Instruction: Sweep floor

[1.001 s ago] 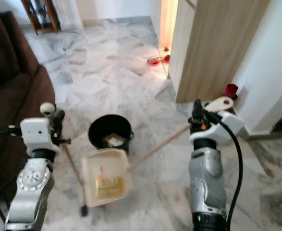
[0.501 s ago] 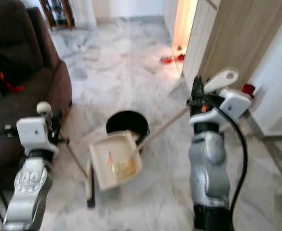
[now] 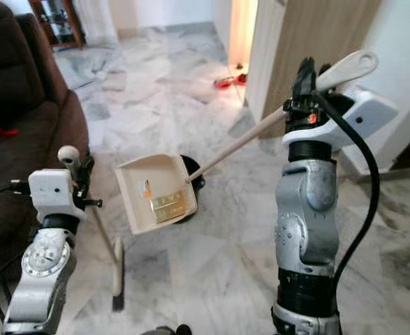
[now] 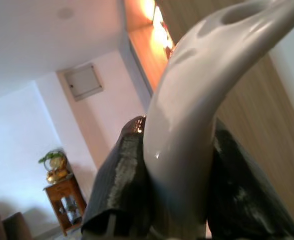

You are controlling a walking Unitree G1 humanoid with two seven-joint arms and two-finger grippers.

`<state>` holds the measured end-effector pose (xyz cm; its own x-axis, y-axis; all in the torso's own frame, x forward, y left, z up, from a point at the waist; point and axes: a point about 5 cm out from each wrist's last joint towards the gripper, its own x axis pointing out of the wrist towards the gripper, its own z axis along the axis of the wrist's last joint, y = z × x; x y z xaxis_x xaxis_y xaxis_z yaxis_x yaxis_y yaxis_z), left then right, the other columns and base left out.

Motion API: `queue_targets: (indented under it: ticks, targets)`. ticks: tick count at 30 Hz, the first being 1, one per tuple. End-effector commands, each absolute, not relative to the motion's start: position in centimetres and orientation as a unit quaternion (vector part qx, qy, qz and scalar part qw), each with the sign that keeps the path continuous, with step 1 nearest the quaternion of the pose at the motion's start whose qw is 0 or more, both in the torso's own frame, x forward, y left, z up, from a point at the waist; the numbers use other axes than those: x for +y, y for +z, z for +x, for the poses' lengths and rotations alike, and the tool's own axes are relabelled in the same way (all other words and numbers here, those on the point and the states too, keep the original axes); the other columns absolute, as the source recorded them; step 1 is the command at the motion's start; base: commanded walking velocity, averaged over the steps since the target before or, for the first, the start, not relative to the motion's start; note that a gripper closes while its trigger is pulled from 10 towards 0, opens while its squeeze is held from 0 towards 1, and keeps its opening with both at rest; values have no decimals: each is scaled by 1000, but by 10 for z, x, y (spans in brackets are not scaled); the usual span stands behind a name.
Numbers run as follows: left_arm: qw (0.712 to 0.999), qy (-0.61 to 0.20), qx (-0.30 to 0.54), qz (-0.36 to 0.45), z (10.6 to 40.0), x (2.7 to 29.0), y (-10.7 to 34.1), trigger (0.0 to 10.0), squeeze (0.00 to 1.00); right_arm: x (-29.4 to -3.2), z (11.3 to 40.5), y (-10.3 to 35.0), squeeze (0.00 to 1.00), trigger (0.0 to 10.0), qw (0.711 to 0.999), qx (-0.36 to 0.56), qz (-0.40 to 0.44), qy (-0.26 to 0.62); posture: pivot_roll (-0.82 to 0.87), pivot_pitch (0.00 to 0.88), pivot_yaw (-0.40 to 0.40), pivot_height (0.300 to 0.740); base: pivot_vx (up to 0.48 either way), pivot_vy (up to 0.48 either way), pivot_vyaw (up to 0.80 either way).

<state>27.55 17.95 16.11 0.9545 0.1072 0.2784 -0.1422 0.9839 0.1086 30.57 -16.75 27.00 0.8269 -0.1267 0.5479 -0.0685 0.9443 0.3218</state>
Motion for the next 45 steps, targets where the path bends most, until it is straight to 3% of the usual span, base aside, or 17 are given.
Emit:
queue_targets:
  ticks: [1,10,39,45]
  targets:
    - [983,66,-158,71,274,180,169,10000,0,-164,301,281,0,10000,930,-318,182,-3,22,88,49,740,0,0,0]
    - [983,68,-158,72,274,179,169,10000,0,-161,301,280,0,10000,933,-311,184,5,22,84,48,740,53,0,0]
    - [982,67,-159,77,273,178,168,10000,0,-152,302,280,0,10000,934,-303,186,36,23,58,45,740,281,0,81]
    - [982,69,-159,77,273,178,168,10000,0,-152,302,280,0,10000,935,-302,183,39,21,60,43,740,304,0,617]
